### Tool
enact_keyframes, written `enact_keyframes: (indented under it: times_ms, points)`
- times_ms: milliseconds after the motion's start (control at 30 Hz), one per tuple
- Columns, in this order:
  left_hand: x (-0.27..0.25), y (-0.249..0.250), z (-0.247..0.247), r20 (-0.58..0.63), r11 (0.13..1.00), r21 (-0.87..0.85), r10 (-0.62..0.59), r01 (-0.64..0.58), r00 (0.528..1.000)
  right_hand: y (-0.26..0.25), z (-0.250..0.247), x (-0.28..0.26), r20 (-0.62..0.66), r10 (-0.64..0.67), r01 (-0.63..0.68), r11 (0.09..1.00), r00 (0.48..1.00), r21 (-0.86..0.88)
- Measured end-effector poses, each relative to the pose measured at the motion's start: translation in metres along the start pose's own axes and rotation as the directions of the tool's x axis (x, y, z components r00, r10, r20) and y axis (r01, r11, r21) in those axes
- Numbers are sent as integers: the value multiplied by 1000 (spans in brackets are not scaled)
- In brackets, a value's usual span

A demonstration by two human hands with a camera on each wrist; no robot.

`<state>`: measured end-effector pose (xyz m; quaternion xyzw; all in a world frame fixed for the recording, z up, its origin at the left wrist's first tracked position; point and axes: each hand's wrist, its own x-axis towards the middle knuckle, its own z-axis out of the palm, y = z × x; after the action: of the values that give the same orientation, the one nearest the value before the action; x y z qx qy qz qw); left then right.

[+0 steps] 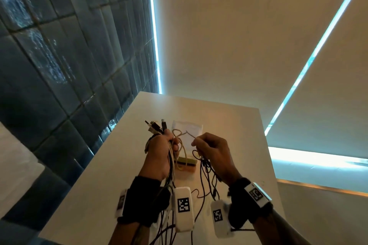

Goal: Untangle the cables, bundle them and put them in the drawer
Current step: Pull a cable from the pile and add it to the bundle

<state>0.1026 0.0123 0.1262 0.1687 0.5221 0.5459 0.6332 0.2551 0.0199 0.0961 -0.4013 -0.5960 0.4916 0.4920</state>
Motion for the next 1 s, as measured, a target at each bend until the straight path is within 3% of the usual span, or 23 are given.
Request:
enact_keyframes:
  times_ms: [167,300,400,533,700,1000]
  points:
    - [-3,-3,7,-3,1000,23,-5,5,1000,-6,6,-7,165,-34,29,999,986,35]
    - [-2,-2,3,116,995,-35,-93,98,989,-5,8,-8,292,13,-24,999,956,33]
    - [-8,3,3,206,982,-153,-75,108,976,2,3,-5,335,44,-49,999,941,4]
    - [-9,17,0,237,948,-314,26,51,971,33,-5,-10,327,79,-60,996,942,-68]
    - [-16,18,8,226,975,-217,102,-52,969,65,-7,-19,271,181,-195,980,945,25]
    - [-15,9,7,165,972,-223,117,-78,979,99,-5,-13,242,291,-261,954,926,-146]
